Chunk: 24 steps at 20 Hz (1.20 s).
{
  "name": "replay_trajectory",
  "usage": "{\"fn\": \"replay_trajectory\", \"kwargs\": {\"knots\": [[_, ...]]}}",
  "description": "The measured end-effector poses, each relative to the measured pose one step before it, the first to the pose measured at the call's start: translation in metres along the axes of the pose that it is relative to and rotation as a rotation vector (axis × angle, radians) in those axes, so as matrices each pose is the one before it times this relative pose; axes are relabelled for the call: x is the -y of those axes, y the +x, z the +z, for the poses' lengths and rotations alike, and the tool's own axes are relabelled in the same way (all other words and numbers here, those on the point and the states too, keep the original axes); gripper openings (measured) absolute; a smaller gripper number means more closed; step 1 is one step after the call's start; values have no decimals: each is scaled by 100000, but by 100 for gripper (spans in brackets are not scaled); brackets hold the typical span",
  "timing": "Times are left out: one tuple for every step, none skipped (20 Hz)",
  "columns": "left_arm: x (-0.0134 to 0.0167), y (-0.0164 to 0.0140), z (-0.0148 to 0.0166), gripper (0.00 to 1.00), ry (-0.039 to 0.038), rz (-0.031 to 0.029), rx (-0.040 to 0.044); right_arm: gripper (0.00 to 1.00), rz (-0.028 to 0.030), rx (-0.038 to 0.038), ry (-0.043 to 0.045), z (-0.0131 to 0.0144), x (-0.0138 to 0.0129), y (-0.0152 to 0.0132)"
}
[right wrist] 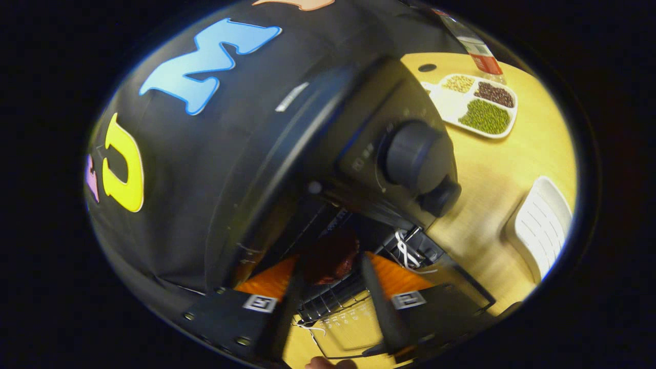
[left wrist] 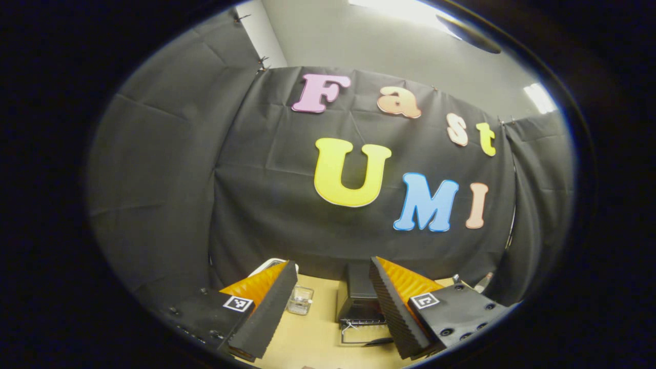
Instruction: Open the electric oven with the left hand, put the food in, and close the electric oven.
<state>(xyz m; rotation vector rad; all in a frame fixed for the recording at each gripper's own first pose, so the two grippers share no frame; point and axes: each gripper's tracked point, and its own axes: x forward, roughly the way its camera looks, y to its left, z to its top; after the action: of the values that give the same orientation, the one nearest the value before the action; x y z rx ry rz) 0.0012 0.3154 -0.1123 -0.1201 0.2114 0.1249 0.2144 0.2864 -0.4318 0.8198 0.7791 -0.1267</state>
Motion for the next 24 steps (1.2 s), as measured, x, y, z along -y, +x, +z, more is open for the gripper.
{"fn": "replay_trajectory", "kwargs": {"knots": [[470,365,-167,100,-261,-1109,-61,78,-1682,36,-6252,114,462,-448],[409,288,-282,100,-283,-1158,-405,83,-1373,513,-5664,110,331,-797],[469,473,-363,100,-233,-1243,-568,86,-950,1381,-5597,256,267,-1005],[463,194,-394,100,56,-999,-578,86,-1364,2173,-6189,297,345,-1291],[526,191,-146,100,456,-1141,-146,86,-962,2648,-6512,616,337,-1300],[528,200,19,96,768,-1369,-52,86,-686,2852,-6713,552,222,-1220],[586,213,-150,96,865,-1324,-272,86,-208,3380,-6292,709,268,-1534],[515,432,-232,100,931,-1386,-413,86,-78,3935,-5441,1005,137,-1629],[571,304,-305,96,712,-1069,-324,86,244,4594,-4300,1261,164,-1729],[635,211,-233,96,627,-1223,-196,86,415,4512,-3158,1414,135,-1771],[634,466,-31,96,331,-1461,-363,86,587,4828,-1696,1529,123,-1722],[748,124,-203,96,340,-1506,-207,86,251,4487,-2011,1491,254,-1621],[757,129,6,96,510,-1389,-29,86,-724,4117,-2575,1652,499,-1361],[760,328,-92,96,408,-1272,-15,86,-492,3780,-2121,1568,551,-1415],[768,248,67,96,654,-1104,266,86,163,4217,-1662,1729,279,-1484],[764,105,120,96,739,-1049,676,86,-297,3829,-1486,1779,425,-1294],[881,261,136,96,773,-988,460,86,-845,3439,-760,1832,518,-1348],[919,341,-207,96,715,-874,-65,86,-207,3600,47,1743,327,-1195],[918,192,123,96,771,-553,126,86,-246,3879,258,1952,456,-1104],[890,158,357,96,754,-451,826,86,-180,4184,-426,1945,572,-962],[1075,221,408,96,651,-763,920,86,-336,4159,-963,1771,634,-696],[1134,273,193,98,730,-918,865,86,118,3394,-1603,1403,514,-513],[968,148,231,100,819,-222,819,86,81,2372,-2060,1022,590,-339],[928,369,-264,100,503,89,-223,86,853,684,-1393,639,449,-225]]}}
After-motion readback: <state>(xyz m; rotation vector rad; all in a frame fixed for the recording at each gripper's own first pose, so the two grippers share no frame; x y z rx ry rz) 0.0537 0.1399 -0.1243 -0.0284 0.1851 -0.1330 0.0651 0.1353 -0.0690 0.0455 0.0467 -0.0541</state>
